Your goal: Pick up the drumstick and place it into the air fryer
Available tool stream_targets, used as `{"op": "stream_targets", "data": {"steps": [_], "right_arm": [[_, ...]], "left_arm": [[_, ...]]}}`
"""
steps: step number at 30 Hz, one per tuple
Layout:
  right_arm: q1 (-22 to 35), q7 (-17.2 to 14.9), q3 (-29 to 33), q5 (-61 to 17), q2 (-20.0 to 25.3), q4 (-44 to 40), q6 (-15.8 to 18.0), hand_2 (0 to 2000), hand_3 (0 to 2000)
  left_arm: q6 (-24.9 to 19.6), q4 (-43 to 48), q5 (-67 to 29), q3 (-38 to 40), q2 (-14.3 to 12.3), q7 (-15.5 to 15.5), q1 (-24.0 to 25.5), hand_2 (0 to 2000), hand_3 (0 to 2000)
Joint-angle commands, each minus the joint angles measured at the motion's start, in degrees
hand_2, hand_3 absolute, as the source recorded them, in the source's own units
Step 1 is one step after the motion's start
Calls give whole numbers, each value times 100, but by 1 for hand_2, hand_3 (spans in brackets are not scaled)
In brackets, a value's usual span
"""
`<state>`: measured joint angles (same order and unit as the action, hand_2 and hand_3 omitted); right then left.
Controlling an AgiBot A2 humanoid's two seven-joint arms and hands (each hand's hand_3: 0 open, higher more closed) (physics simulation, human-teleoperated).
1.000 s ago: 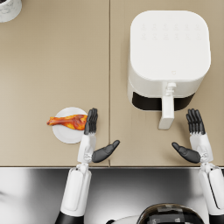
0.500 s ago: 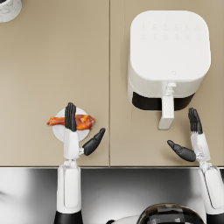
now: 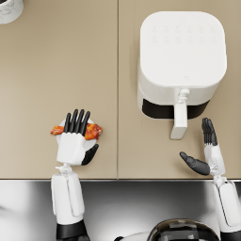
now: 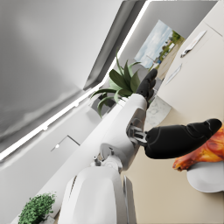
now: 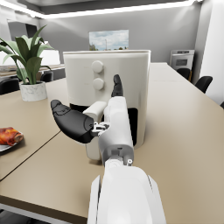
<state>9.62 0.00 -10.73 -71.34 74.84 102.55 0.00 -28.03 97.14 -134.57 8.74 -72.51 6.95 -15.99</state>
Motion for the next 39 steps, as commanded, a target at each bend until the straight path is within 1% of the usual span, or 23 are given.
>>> {"op": "stream_targets", "data": {"steps": [1,7,10,12,17,23,28,29,30,31,32,34,36,37,38,39], "right_arm": [[84,0,24,0,51,-31,0,0,0],[89,0,54,0,131,-69,0,0,0],[95,0,77,0,171,-108,0,0,0],[125,0,80,1,208,-121,0,0,0],[185,0,47,1,295,-161,0,0,0],[247,0,0,1,393,-203,0,0,0],[292,0,29,2,467,-244,0,0,0],[295,0,16,2,479,-245,0,0,0],[311,0,33,2,497,-220,0,0,0],[309,0,41,2,507,-220,0,0,0],[330,0,37,2,526,-197,0,0,0],[306,0,49,2,538,-171,0,0,0],[321,0,26,2,566,-162,0,0,0],[314,0,8,2,574,-175,0,0,0],[313,0,25,2,584,-275,0,0,0],[335,0,15,2,601,-468,0,0,0]], "left_arm": [[-14,-281,-261,-123,9,2,-208,0,0],[-28,-661,-1827,-181,-16,-5,-395,0,0],[-32,-1057,-2611,-309,-36,0,-464,0,0],[-40,-1325,-2934,-378,-50,8,-536,0,0],[-23,-1912,-3210,-461,-90,40,-747,0,0],[112,-2340,-3264,-631,-129,44,-988,0,0],[157,-2578,-3265,-827,-121,24,-1057,0,0],[178,-2721,-3267,-866,-123,50,-1084,0,0],[257,-2787,-3269,-885,-123,144,-1101,0,0],[309,-2954,-3275,-938,-120,189,-1161,1361,327],[262,-3152,-3276,-965,-125,240,-1224,2000,653],[821,-3520,-3276,-1021,-145,317,-1363,2000,1307],[1424,-3577,-3275,-1103,-136,298,-1443,2000,1960],[1654,-3606,-3272,-1132,-139,285,-1467,2000,2000],[1864,-3407,-3271,-1128,-134,243,-1424,2000,2000],[1938,-3093,-3272,-1137,-129,114,-1337,2000,2000]]}}
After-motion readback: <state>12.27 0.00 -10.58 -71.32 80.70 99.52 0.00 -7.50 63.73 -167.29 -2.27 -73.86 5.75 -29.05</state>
